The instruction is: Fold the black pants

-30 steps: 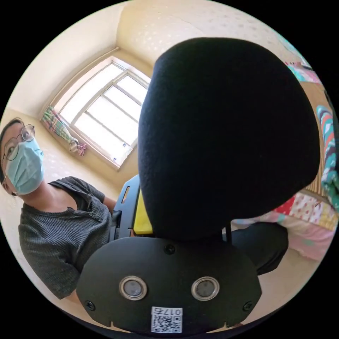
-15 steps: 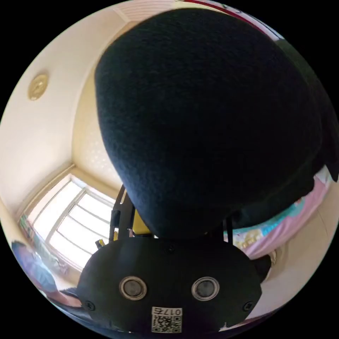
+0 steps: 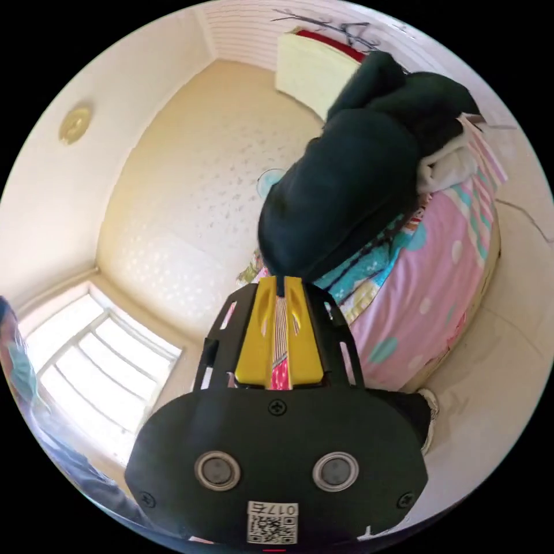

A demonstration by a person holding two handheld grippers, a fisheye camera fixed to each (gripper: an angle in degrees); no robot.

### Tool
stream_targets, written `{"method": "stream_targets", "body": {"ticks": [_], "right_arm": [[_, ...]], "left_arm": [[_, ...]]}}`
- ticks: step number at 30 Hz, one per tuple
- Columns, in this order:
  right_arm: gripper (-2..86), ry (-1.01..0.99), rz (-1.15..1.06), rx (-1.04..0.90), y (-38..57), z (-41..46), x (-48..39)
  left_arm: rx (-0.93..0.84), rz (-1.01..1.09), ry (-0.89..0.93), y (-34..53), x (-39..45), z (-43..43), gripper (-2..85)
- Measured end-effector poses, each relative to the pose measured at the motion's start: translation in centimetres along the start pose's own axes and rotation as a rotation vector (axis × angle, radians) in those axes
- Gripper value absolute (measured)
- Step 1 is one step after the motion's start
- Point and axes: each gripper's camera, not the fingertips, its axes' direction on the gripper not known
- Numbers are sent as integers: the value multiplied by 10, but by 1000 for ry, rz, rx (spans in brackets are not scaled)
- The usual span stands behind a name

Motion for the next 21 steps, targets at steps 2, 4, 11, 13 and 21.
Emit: {"method": "stream_targets", "body": {"ticks": [2,4,11,13,21], "right_arm": [[18,103,-121,-100,27,24,-35],[10,266,-338,-177,64,59,-83],[5,242,-580,-170,121,114,-127],[5,179,-421,-386,108,151,-99],[4,-46,-113,-486,78,171,-34]], "left_arm": [[84,-3,-148,-7,-2,-35,65],[117,-12,-280,-18,-2,-55,64],[172,19,-631,-95,-19,-112,99],[144,15,-728,-124,-35,-118,137],[205,-133,-809,-209,-128,-160,168]]}}
